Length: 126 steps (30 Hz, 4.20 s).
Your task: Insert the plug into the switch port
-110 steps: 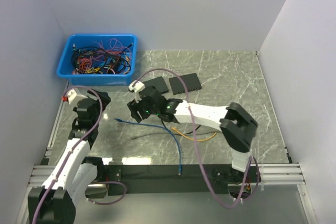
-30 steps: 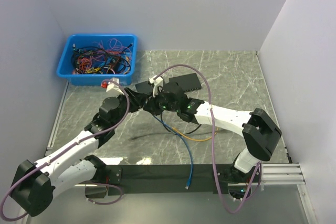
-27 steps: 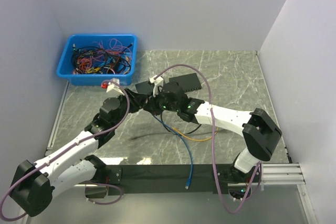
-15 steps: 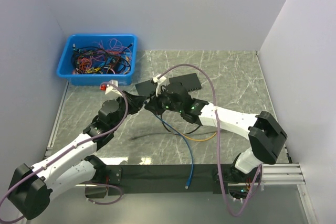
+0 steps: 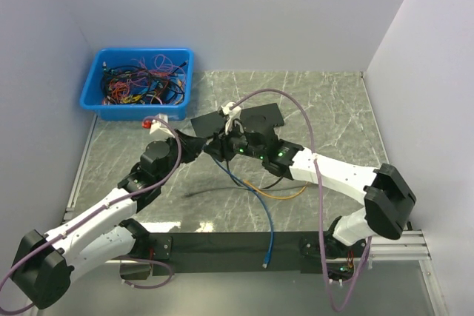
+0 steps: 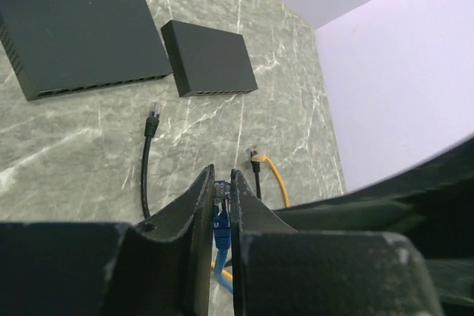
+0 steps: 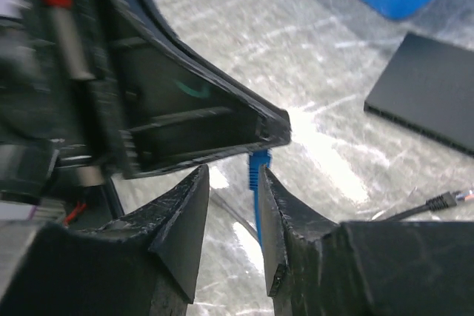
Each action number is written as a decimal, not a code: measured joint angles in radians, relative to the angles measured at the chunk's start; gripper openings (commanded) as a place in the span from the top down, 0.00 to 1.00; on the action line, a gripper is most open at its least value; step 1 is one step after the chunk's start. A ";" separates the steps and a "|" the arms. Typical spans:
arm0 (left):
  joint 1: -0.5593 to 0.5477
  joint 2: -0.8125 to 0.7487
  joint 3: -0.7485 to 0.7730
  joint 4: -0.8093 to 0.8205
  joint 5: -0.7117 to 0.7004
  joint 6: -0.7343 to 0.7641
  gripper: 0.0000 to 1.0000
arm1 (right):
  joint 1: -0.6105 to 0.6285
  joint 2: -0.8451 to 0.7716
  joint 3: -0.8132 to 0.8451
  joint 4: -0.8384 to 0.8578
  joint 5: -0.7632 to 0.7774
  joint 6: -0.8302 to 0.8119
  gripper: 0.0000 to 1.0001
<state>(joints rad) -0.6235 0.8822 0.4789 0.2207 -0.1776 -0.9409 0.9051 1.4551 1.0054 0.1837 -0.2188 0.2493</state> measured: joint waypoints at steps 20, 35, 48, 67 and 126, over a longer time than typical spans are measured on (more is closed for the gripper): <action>0.000 0.024 0.023 -0.047 0.001 0.000 1.00 | -0.007 0.059 0.000 -0.027 -0.003 -0.008 0.66; 0.000 0.018 0.023 -0.047 0.002 -0.007 1.00 | -0.013 0.070 0.010 -0.041 -0.004 -0.001 0.84; 0.000 0.032 0.018 -0.042 0.003 -0.015 0.51 | -0.040 0.069 -0.005 -0.019 -0.010 0.017 1.00; 0.004 0.232 0.034 -0.138 -0.221 0.021 0.32 | -0.290 0.446 0.323 -0.277 0.301 0.067 1.00; 0.296 0.680 0.001 0.311 0.090 0.032 0.51 | -0.149 0.882 0.865 -0.632 0.572 -0.112 1.00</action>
<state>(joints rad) -0.3279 1.5623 0.4797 0.5312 -0.0879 -0.9089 0.7559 2.3371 1.8702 -0.4488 0.3531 0.1371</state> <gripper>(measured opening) 0.491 0.185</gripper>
